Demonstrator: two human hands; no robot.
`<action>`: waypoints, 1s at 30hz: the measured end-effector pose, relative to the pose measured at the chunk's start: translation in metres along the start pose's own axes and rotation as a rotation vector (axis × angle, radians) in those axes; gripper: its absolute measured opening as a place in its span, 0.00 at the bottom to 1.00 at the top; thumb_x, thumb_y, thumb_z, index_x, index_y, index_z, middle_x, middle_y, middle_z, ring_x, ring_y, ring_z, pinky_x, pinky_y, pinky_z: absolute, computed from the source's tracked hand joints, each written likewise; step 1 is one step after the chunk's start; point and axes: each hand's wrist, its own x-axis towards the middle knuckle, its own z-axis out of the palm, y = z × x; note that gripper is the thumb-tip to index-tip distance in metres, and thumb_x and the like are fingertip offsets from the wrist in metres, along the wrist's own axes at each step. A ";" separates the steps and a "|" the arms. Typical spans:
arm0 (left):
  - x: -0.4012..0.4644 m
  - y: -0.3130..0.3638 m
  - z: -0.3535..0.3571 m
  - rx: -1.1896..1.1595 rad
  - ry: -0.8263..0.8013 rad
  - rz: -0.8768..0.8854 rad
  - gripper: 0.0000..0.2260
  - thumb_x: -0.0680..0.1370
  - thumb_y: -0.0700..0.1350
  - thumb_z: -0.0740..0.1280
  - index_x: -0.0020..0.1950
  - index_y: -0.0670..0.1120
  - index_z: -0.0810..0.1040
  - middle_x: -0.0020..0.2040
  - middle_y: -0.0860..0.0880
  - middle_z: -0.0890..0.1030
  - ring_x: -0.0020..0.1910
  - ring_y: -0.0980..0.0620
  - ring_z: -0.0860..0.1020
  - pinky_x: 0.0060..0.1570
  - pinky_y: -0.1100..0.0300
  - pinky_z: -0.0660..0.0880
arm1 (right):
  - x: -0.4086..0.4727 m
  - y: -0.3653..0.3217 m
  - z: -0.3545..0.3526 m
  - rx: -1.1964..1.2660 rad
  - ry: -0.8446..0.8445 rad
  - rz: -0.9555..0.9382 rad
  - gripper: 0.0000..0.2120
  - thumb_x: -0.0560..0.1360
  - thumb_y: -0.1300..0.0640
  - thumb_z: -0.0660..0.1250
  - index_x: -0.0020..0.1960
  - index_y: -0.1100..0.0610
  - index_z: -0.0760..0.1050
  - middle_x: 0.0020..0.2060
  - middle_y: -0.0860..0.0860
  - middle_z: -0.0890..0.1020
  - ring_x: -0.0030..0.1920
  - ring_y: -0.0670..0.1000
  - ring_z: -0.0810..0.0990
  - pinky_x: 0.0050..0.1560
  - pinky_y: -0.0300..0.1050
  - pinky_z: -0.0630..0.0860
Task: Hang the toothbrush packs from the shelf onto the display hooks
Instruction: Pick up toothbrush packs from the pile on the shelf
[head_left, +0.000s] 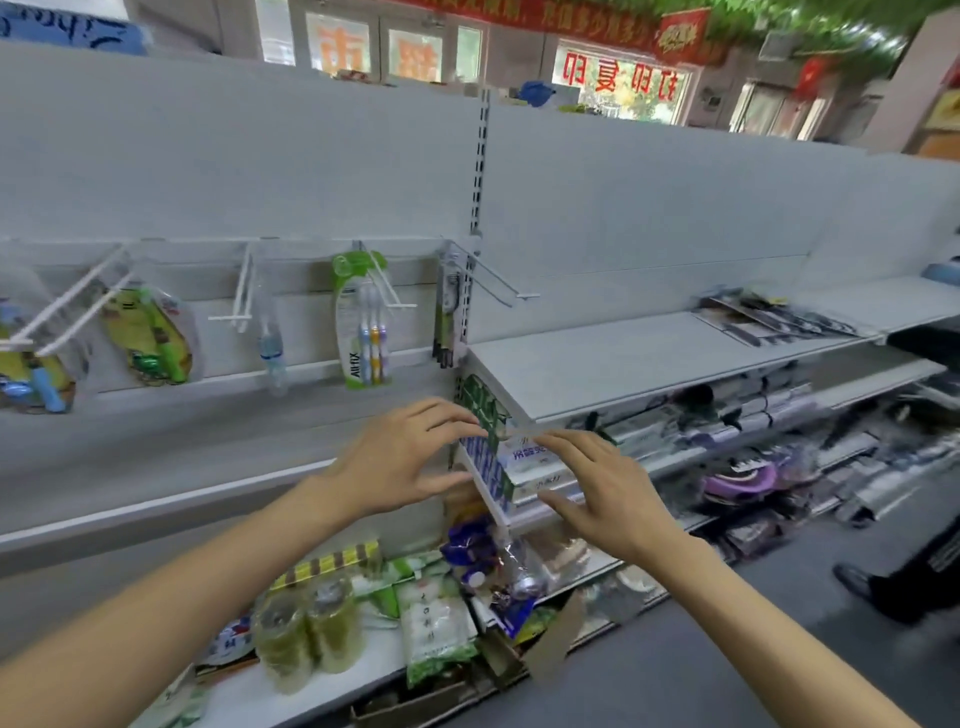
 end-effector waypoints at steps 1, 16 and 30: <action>0.015 0.001 0.010 -0.007 -0.008 0.001 0.20 0.77 0.58 0.68 0.67 0.52 0.76 0.64 0.54 0.77 0.64 0.55 0.74 0.62 0.56 0.74 | 0.000 0.017 -0.001 -0.001 0.002 0.011 0.27 0.77 0.39 0.62 0.72 0.50 0.69 0.67 0.47 0.76 0.66 0.52 0.75 0.62 0.48 0.75; 0.253 -0.048 0.175 -0.042 -0.015 0.020 0.21 0.79 0.62 0.64 0.69 0.56 0.72 0.67 0.58 0.74 0.66 0.57 0.71 0.63 0.58 0.72 | 0.062 0.296 0.005 0.004 -0.001 0.099 0.27 0.77 0.44 0.68 0.73 0.50 0.68 0.68 0.46 0.74 0.69 0.49 0.72 0.66 0.48 0.73; 0.463 -0.040 0.309 -0.024 -0.066 -0.113 0.21 0.78 0.63 0.63 0.69 0.58 0.72 0.68 0.57 0.73 0.66 0.56 0.71 0.62 0.65 0.66 | 0.107 0.569 0.001 -0.066 0.019 0.133 0.25 0.78 0.45 0.67 0.72 0.53 0.70 0.67 0.48 0.76 0.67 0.51 0.74 0.61 0.46 0.74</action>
